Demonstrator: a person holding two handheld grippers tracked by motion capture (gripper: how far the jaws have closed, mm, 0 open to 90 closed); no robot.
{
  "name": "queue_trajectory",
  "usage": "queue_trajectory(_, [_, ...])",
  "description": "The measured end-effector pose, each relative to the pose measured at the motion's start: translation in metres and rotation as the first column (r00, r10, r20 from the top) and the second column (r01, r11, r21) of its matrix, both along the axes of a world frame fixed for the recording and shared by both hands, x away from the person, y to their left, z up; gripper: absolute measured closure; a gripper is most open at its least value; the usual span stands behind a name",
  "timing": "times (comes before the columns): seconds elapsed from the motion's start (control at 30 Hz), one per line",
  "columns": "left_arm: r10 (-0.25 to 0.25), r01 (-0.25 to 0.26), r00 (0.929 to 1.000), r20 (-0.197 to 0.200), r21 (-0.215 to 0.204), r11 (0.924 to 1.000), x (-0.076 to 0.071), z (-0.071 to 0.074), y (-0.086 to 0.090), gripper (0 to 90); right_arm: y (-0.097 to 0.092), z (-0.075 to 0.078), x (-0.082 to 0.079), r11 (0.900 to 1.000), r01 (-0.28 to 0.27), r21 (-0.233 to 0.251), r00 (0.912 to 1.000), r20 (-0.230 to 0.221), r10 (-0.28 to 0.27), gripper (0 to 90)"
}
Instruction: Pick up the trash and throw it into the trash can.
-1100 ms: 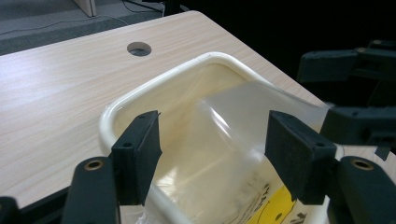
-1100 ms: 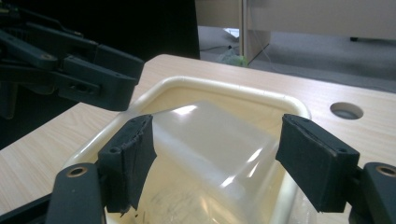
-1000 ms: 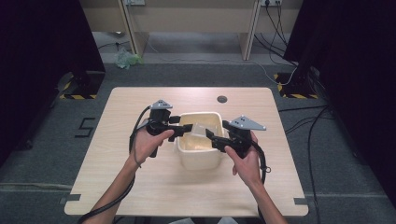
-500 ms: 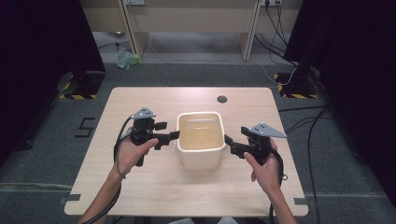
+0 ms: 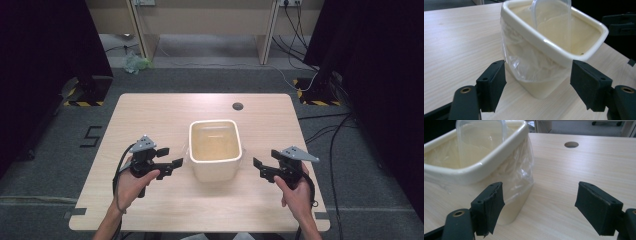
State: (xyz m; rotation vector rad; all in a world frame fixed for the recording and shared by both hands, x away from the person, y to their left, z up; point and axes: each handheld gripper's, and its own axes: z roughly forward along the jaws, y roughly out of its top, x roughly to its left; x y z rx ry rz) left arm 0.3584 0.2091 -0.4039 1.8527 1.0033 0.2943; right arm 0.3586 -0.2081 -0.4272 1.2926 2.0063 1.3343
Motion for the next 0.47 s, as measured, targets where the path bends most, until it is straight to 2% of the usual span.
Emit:
queue_trajectory(0.13, [0.011,-0.011,0.9999,0.000,0.014,0.9998,-0.004,-0.009,0.003,27.9,-0.005,-0.008,-0.002,1.0000,0.007,-0.002,0.9999,-0.015,-0.007,21.8])
queue_trajectory(0.23, [0.008,-0.008,0.9998,-0.019,0.013,0.9999,-0.007,-0.023,0.007,27.0,-0.009,-0.020,-0.005,0.9998,0.015,-0.017,0.9994,-0.031,-0.015,21.2])
queue_trajectory(0.4, [0.011,-0.011,0.9995,-0.031,0.012,0.9999,-0.010,-0.035,0.009,24.4,-0.014,-0.032,-0.006,0.9993,0.027,-0.027,0.9979,-0.059,-0.028,20.7])
queue_trajectory(0.43, [0.015,-0.014,0.9993,-0.033,0.011,0.9998,-0.010,-0.038,0.010,23.7,-0.016,-0.037,-0.005,0.9984,0.029,-0.049,0.9972,-0.067,-0.033,20.4])
queue_trajectory(0.47, [0.020,-0.019,0.9992,-0.036,0.011,0.9998,-0.010,-0.041,0.011,23.7,-0.016,-0.037,-0.005,0.9984,0.029,-0.049,0.9972,-0.067,-0.033,20.4])
